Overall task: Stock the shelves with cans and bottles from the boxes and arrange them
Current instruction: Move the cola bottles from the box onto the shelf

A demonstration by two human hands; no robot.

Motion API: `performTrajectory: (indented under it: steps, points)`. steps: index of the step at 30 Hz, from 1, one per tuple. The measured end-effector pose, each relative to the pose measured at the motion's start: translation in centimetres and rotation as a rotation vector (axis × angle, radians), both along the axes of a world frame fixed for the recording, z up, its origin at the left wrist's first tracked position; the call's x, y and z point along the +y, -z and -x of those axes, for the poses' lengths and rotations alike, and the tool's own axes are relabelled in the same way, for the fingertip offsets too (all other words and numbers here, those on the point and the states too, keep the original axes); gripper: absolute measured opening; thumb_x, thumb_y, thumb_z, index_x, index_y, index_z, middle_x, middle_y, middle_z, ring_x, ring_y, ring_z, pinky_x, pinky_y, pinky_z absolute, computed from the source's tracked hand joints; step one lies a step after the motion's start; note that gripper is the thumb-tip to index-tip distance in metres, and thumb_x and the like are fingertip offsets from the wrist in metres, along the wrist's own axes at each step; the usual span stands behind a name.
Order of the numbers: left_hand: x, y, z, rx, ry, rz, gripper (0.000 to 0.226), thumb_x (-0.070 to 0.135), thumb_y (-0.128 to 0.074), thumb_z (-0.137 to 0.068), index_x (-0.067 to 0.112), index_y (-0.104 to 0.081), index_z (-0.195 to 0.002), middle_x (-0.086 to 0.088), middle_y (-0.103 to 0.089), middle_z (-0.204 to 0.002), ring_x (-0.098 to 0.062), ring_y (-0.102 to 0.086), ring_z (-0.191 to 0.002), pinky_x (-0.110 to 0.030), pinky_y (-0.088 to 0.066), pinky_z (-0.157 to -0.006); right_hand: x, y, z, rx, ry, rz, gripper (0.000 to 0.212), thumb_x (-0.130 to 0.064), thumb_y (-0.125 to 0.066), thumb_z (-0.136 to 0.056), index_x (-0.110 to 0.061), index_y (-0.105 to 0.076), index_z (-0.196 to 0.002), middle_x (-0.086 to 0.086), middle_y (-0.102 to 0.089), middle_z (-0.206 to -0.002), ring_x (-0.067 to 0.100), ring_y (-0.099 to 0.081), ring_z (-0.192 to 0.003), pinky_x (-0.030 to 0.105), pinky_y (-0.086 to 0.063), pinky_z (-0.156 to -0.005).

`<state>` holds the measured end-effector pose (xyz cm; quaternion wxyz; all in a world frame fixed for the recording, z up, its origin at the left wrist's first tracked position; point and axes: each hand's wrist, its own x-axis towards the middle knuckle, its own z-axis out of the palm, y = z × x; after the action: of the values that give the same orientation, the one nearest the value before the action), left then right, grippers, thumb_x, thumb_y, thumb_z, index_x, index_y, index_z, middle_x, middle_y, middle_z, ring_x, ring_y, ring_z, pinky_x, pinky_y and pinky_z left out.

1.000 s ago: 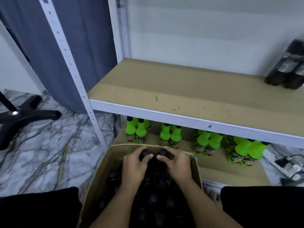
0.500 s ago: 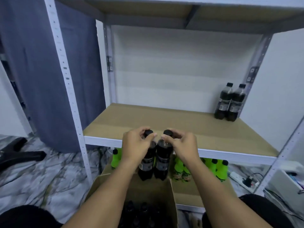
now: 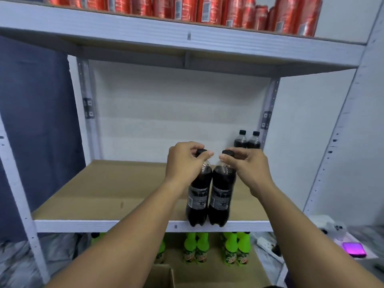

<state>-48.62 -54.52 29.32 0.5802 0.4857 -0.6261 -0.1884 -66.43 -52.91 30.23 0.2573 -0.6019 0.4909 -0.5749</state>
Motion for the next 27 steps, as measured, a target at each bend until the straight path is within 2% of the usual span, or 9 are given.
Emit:
performTrajectory:
  steps: [7, 10, 14, 16, 18, 20, 22, 24, 27]
  points:
    - [-5.6, 1.2, 5.5, -0.052, 0.075, -0.042, 0.035, 0.036, -0.088, -0.079, 0.017, -0.079, -0.108, 0.007, -0.078, -0.100, -0.002, -0.071, -0.094, -0.026, -0.058, -0.093, -3.9, 1.1, 5.4, 0.072, 0.105, -0.034, 0.015, -0.025, -0.087, -0.076, -0.030, -0.077, -0.086, -0.011, -0.077, -0.083, 0.005, -0.073, -0.084, 0.031, -0.058, -0.089]
    - [-6.9, 1.8, 6.7, -0.053, 0.092, -0.033, 0.036, 0.036, -0.087, -0.080, 0.016, -0.079, -0.110, 0.007, -0.078, -0.101, -0.001, -0.071, -0.093, -0.024, -0.058, -0.092, -5.2, 1.7, 6.6, 0.093, 0.122, -0.025, 0.015, -0.026, -0.087, -0.077, -0.035, -0.075, -0.078, -0.011, -0.077, -0.079, 0.005, -0.073, -0.084, 0.036, -0.058, -0.092]
    - [-7.2, 2.2, 7.1, -0.048, 0.120, -0.003, 0.038, 0.035, -0.085, -0.083, 0.015, -0.077, -0.114, 0.009, -0.078, -0.102, 0.002, -0.070, -0.094, -0.022, -0.057, -0.093, -6.0, 2.7, 7.2, 0.104, 0.146, 0.002, 0.020, -0.035, -0.087, -0.076, -0.029, -0.080, -0.094, -0.012, -0.078, -0.085, 0.002, -0.073, -0.088, 0.037, -0.057, -0.095]
    - [-7.0, 3.0, 6.9, -0.016, 0.148, -0.005, 0.047, 0.033, -0.085, -0.083, 0.016, -0.073, -0.125, 0.008, -0.076, -0.112, 0.001, -0.068, -0.106, -0.023, -0.054, -0.100, -5.7, 3.2, 7.0, 0.119, 0.172, 0.034, 0.035, -0.039, -0.086, -0.076, -0.025, -0.079, -0.107, -0.015, -0.077, -0.089, -0.005, -0.070, -0.090, 0.027, -0.056, -0.094]
    - [-6.6, 4.5, 6.7, 0.056, 0.203, -0.044, 0.068, 0.033, -0.087, -0.081, 0.018, -0.060, -0.142, 0.008, -0.067, -0.133, -0.001, -0.060, -0.125, -0.026, -0.049, -0.109, -5.0, 4.0, 6.7, 0.104, 0.205, 0.076, 0.045, -0.038, -0.086, -0.077, -0.024, -0.075, -0.118, -0.018, -0.074, -0.095, -0.012, -0.066, -0.094, 0.009, -0.051, -0.087]
    - [-6.0, 6.6, 6.4, 0.110, 0.238, -0.081, 0.080, 0.035, -0.087, -0.080, 0.022, -0.051, -0.150, 0.026, -0.057, -0.137, 0.006, -0.054, -0.129, -0.028, -0.045, -0.113, -4.2, 5.7, 6.3, -0.007, 0.218, 0.093, 0.051, -0.038, -0.084, -0.078, -0.026, -0.070, -0.126, -0.017, -0.072, -0.107, -0.010, -0.064, -0.103, 0.006, -0.049, -0.088]
    - [-5.4, 8.9, 6.0, 0.123, 0.254, -0.093, 0.071, 0.036, -0.087, -0.080, 0.036, -0.055, -0.144, 0.038, -0.059, -0.126, 0.010, -0.056, -0.125, -0.028, -0.047, -0.110, -3.2, 8.3, 5.9, -0.092, 0.207, 0.076, 0.055, -0.041, -0.083, -0.078, -0.029, -0.067, -0.130, -0.016, -0.071, -0.117, -0.006, -0.063, -0.110, 0.014, -0.052, -0.093]
    - [-4.5, 11.0, 5.6, 0.112, 0.288, -0.130, 0.059, 0.031, -0.087, -0.082, 0.047, -0.058, -0.131, 0.037, -0.066, -0.120, 0.009, -0.060, -0.121, -0.027, -0.049, -0.104, -2.4, 11.0, 5.8, -0.112, 0.167, 0.016, 0.058, -0.037, -0.084, -0.077, -0.033, -0.064, -0.132, -0.019, -0.071, -0.116, -0.007, -0.064, -0.107, 0.014, -0.053, -0.086]
    - [-3.9, 13.9, 5.3, 0.103, 0.311, -0.183, 0.064, 0.016, -0.085, -0.083, 0.056, -0.053, -0.122, 0.045, -0.063, -0.113, 0.014, -0.060, -0.116, -0.022, -0.049, -0.102, -2.1, 14.4, 6.2, 0.007, 0.177, -0.092, 0.064, -0.028, -0.090, -0.072, -0.031, -0.063, -0.130, -0.019, -0.070, -0.110, -0.013, -0.064, -0.097, 0.014, -0.056, -0.078]
